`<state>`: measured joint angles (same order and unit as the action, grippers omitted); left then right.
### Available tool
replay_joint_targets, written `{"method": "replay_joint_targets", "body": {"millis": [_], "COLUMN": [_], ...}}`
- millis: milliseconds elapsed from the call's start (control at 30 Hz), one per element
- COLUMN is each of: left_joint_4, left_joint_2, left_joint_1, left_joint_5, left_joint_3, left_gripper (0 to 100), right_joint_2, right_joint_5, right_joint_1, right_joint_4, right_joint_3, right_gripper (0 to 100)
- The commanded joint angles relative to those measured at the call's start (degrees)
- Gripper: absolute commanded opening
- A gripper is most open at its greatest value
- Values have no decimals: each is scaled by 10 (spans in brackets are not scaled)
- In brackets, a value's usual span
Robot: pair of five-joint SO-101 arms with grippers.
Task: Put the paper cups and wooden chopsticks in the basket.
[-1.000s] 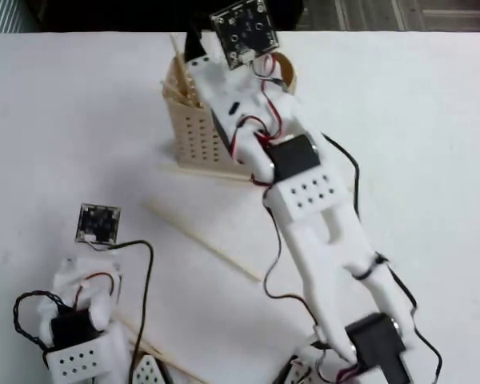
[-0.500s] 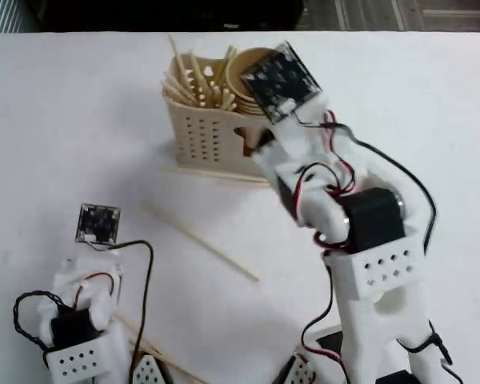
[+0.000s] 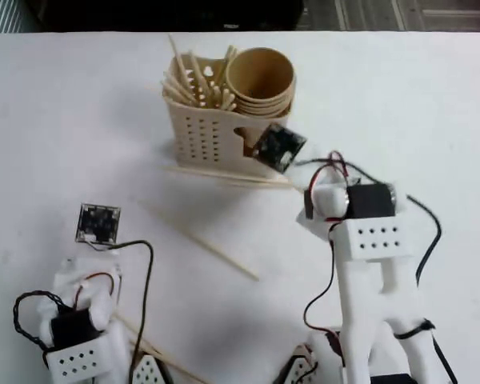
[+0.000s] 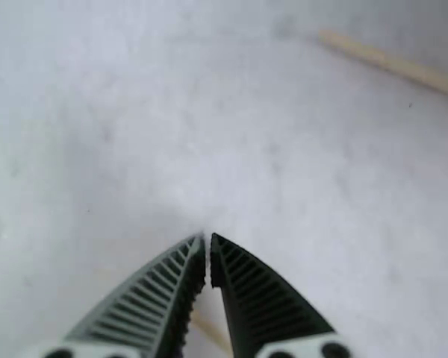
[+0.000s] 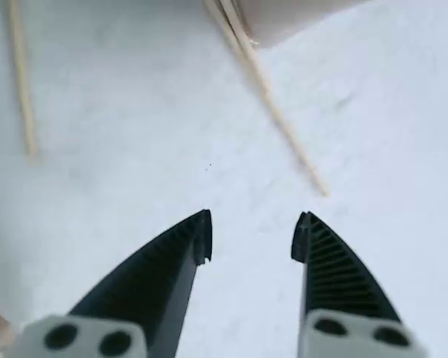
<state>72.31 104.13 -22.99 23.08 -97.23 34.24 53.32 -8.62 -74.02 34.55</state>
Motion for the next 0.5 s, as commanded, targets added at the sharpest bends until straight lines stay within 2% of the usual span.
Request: {"method": "replay_joint_targets", "body": {"millis": [0, 233, 367, 467], "left_joint_4": [4, 4, 4, 4], "left_joint_2": [4, 4, 4, 4], "left_joint_1": [-1, -1, -1, -1], "left_joint_5": [-6, -6, -6, -6], "left_joint_3": [3, 3, 3, 3], "left_gripper": [36, 36, 36, 36], "right_joint_2": [16, 16, 15, 8], "right_joint_5": [14, 25, 113, 127], "right_joint_1": [7, -1, -30, -50], "right_joint_4": [151, 393, 414, 414], "right_joint_3": [75, 210, 247, 252], "right_gripper": [180, 180, 180, 180]}}
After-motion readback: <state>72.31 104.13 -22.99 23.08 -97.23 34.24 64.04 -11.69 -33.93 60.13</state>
